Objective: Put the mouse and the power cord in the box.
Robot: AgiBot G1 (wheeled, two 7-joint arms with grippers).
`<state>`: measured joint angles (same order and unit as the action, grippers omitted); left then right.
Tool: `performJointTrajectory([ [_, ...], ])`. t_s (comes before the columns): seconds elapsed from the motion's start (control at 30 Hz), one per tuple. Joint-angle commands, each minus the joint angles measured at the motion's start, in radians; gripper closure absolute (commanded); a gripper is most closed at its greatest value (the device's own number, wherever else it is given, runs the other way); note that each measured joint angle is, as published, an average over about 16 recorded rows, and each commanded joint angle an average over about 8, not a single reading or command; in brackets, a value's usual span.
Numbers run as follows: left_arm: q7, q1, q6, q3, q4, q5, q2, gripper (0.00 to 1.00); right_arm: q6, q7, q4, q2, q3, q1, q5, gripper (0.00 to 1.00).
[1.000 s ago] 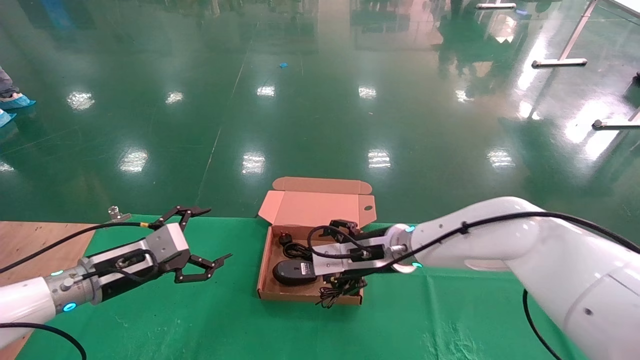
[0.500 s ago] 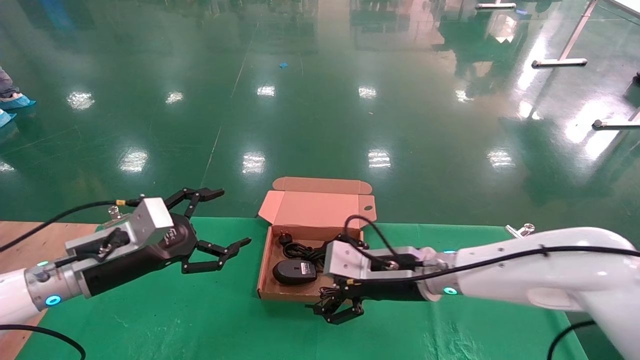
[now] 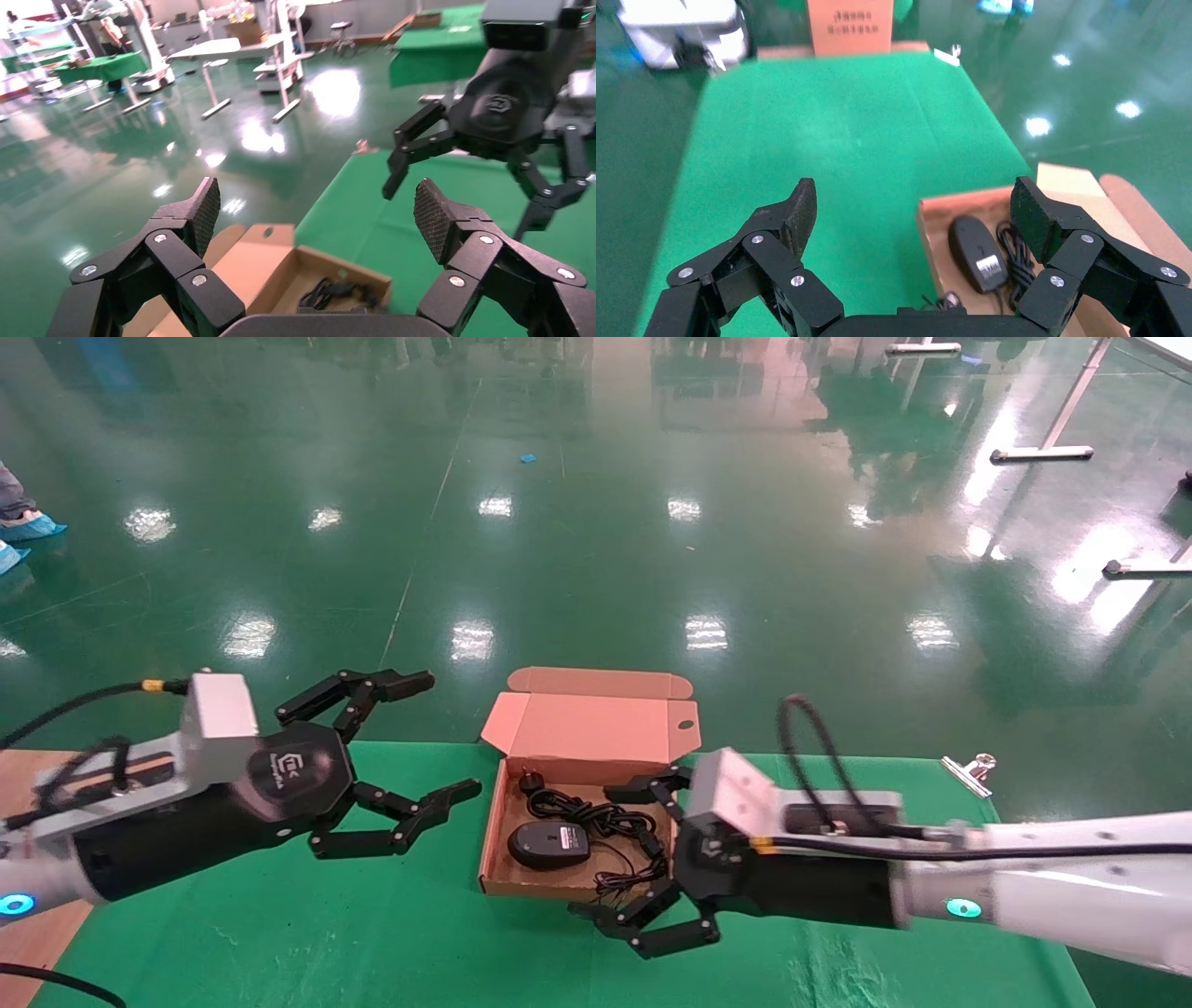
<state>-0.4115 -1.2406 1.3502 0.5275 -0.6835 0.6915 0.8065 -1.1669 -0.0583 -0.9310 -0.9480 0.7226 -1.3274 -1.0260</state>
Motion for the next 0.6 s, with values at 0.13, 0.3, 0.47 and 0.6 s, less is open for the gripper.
performJointTrajectory([
  [0.13, 0.109, 0.030, 0.026, -0.045, -0.109, 0.007, -0.036, 0.00, -0.062, 0.046, -0.067, 0.063, -0.083, 0.048, 0.056, 0.00],
  [0.3, 0.219, 0.061, 0.053, -0.090, -0.219, 0.014, -0.071, 0.00, -0.124, 0.093, -0.133, 0.127, -0.167, 0.096, 0.112, 0.00],
  [0.47, 0.327, 0.091, 0.079, -0.135, -0.328, 0.021, -0.106, 0.00, -0.186, 0.139, -0.199, 0.190, -0.250, 0.143, 0.167, 0.00],
  [0.6, 0.413, 0.115, 0.100, -0.171, -0.414, 0.027, -0.135, 0.00, -0.235, 0.176, -0.252, 0.240, -0.316, 0.181, 0.211, 0.00],
])
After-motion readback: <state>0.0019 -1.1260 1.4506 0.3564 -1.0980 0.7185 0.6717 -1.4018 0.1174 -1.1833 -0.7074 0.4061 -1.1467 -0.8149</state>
